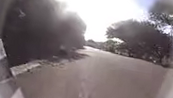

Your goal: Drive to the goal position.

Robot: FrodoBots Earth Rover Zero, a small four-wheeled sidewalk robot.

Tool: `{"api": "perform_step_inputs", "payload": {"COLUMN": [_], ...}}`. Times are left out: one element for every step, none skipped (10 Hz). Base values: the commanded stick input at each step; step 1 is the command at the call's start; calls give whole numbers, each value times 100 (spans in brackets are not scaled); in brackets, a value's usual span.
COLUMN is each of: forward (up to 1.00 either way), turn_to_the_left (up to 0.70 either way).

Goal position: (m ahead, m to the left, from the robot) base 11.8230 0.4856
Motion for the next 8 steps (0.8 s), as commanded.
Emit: {"api": "perform_step_inputs", "payload": {"forward": [70, 70, 70, 70, 70, 70, 70, 70], "turn_to_the_left": [-11, -5, 0, 0, 0, 0, 0, 0]}}
